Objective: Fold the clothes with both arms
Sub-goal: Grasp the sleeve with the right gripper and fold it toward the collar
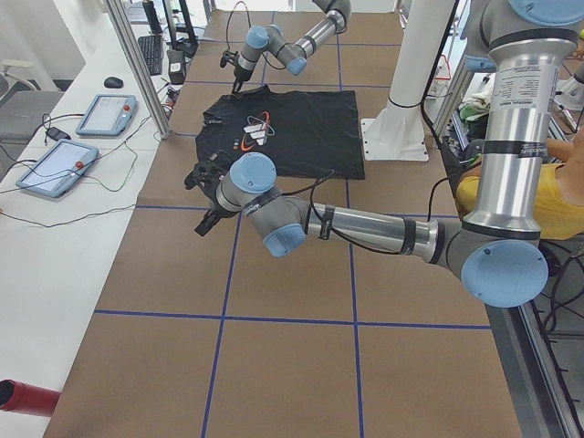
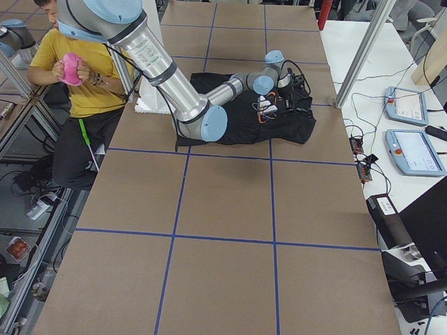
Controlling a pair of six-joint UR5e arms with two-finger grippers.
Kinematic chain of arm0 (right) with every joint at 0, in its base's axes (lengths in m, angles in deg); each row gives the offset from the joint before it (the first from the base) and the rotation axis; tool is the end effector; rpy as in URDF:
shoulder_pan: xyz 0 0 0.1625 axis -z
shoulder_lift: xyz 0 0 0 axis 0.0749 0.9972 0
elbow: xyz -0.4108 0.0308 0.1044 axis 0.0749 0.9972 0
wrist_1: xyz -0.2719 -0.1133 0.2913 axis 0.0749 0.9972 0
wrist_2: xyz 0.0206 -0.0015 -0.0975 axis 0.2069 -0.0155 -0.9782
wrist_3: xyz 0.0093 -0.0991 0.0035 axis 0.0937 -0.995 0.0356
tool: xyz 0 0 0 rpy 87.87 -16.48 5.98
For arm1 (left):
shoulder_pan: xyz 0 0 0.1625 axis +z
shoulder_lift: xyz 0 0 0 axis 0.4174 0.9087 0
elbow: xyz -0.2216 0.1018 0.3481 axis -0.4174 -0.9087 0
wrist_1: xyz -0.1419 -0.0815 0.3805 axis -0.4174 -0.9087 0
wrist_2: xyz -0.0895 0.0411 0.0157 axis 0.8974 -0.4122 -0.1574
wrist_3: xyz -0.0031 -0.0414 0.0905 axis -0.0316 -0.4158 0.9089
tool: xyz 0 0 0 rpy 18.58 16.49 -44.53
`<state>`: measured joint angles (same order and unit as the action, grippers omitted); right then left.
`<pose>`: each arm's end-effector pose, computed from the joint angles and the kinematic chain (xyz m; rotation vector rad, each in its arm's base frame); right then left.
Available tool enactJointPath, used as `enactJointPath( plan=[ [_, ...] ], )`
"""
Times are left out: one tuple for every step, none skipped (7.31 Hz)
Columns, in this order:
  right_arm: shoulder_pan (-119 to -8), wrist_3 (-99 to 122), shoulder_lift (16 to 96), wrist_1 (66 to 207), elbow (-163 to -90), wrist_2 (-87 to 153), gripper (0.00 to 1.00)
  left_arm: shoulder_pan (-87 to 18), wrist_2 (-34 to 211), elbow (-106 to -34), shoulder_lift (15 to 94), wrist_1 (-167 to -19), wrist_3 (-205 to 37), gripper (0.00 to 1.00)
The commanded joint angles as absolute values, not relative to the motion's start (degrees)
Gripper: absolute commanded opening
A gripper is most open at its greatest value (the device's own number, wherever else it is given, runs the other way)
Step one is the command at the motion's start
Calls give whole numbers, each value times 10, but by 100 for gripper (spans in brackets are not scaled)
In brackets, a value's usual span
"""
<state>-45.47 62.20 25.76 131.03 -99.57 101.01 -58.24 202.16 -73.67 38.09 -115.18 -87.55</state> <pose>-0.5304 -0.6384 0.2651 0.4013 -0.6739 0.2913 0.0026 -0.5291 0.4906 0.7395 0.9043 0.2122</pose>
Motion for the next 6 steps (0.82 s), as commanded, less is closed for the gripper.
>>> enactJointPath(
  plan=[
    [-435, 623, 247, 1310, -950, 972, 0, -582, 2022, -736, 382, -1152, -876, 100],
    [-431, 622, 247, 1309, -947, 962, 92, -582, 2022, -736, 383, -1152, -876, 100],
    [-431, 625, 241, 1309, -947, 955, 100, -583, 2022, -737, 385, -1152, -876, 100],
    [-449, 615, 225, 1316, -948, 976, 100, -582, 2019, -736, 397, -1153, -875, 100],
    [-479, 594, 224, 1319, -954, 1053, 100, -573, 2017, -717, 427, -1153, -876, 100],
    [-512, 568, 225, 1320, -968, 1110, 100, -565, 2016, -693, 465, -1152, -876, 100]
  ],
)
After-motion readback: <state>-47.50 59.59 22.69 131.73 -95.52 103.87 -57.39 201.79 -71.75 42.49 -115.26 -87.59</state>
